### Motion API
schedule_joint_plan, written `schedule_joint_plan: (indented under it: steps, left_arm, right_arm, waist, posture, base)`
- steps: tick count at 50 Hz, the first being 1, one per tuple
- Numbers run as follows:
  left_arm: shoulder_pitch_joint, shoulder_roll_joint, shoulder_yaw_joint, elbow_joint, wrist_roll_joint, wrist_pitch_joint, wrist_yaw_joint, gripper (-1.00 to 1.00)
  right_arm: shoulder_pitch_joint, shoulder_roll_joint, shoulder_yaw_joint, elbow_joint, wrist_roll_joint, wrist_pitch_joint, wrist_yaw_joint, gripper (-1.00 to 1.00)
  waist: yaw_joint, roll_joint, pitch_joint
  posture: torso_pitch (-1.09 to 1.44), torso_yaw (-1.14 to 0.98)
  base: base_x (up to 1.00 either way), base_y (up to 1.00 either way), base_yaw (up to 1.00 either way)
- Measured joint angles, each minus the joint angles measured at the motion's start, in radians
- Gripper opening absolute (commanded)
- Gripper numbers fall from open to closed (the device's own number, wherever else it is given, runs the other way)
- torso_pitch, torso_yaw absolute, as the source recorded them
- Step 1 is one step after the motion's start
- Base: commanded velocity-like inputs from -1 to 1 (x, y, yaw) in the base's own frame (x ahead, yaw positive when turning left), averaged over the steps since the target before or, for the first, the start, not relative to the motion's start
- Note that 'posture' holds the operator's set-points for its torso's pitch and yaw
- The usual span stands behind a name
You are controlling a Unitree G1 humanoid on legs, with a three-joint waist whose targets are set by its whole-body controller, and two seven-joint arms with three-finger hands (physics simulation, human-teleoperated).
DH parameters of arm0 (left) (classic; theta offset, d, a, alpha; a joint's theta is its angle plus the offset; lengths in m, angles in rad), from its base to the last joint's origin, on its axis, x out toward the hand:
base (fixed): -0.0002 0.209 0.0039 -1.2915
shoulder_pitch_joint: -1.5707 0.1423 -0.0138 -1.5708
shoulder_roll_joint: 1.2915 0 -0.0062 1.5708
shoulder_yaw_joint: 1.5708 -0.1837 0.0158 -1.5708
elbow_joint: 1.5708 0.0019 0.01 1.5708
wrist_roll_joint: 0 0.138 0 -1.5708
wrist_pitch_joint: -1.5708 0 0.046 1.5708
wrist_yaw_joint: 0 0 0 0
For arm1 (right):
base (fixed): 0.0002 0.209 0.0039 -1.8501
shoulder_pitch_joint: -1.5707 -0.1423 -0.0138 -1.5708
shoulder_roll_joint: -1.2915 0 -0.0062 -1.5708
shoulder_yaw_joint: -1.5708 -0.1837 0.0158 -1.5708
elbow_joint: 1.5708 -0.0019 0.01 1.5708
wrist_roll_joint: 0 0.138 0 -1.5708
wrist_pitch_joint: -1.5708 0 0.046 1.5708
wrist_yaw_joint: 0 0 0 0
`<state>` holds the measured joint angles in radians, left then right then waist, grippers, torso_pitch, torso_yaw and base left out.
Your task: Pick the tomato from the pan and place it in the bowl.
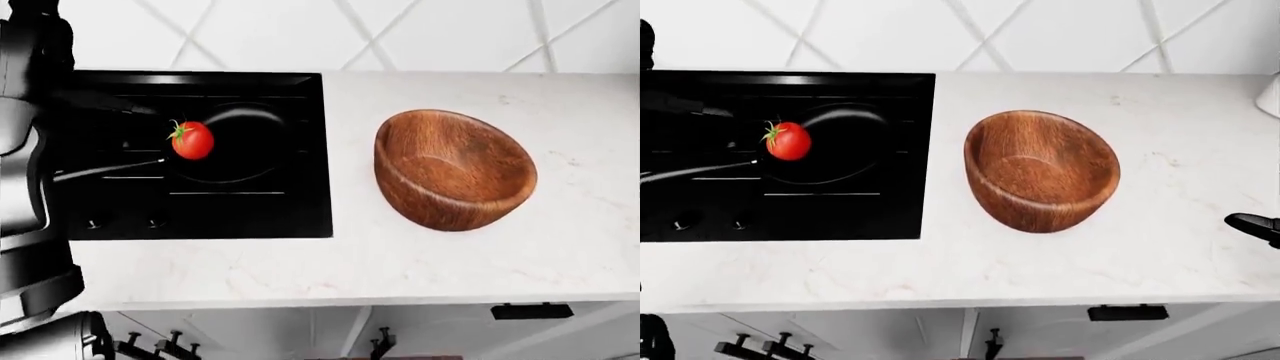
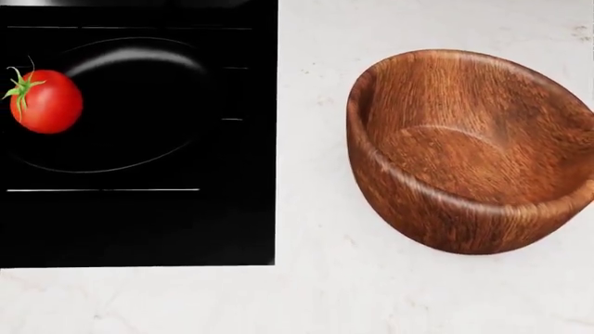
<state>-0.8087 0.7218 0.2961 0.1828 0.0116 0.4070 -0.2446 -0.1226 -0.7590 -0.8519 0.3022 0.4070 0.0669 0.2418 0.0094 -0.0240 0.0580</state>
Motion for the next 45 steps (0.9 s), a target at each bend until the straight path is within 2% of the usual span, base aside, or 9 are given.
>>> schedule_joint_plan:
  steps: [6, 12, 22, 33, 45]
  left_arm:
    - [-0.223, 0.037, -0.074, 0.296, 0.120, -0.177, -0.070, 1.00]
    - [-0.354, 0.014, -0.122, 0.510, 0.248, -0.281, -0.157, 1.00]
    - [-0.587, 0.016, -0.186, 0.873, 0.451, -0.462, -0.211, 1.00]
    - [-0.697, 0.002, -0.233, 1.027, 0.646, -0.518, -0.278, 1.00]
    - [-0.739, -0.045, -0.283, 1.120, 0.873, -0.599, -0.307, 1.00]
  right_arm:
    - [0.000, 0.000, -0.001, -0.002, -0.002, -0.001, -0.001, 1.00]
    - [0.001, 0.004, 0.001, 0.003, -0.004, -0.002, 0.000, 1.00]
    - [0.000, 0.005, 0.003, -0.003, -0.009, 0.001, 0.001, 1.00]
    - [0.000, 0.006, 0.006, -0.002, -0.010, -0.001, 0.005, 1.00]
    - [-0.002, 0.009, 0.011, -0.003, -0.014, -0.002, 0.009, 1.00]
  waist:
    - [0.000, -0.006, -0.008]
    - [-0.001, -0.008, -0.011]
    - [-0.004, -0.020, -0.015]
    - [-0.005, -0.026, -0.017]
    - [-0.002, -0.033, -0.016]
  posture:
    - [0.00, 0.00]
    - [0.00, 0.00]
    - [0.00, 0.00]
    - [0.00, 0.00]
    - [0.00, 0.00]
  base:
    - [0.00, 0.00, 0.00]
    - [0.00, 0.00, 0.00]
    - [0.00, 0.00, 0.00]
    - [0.00, 0.00, 0.00]
    - [0.00, 0.00, 0.00]
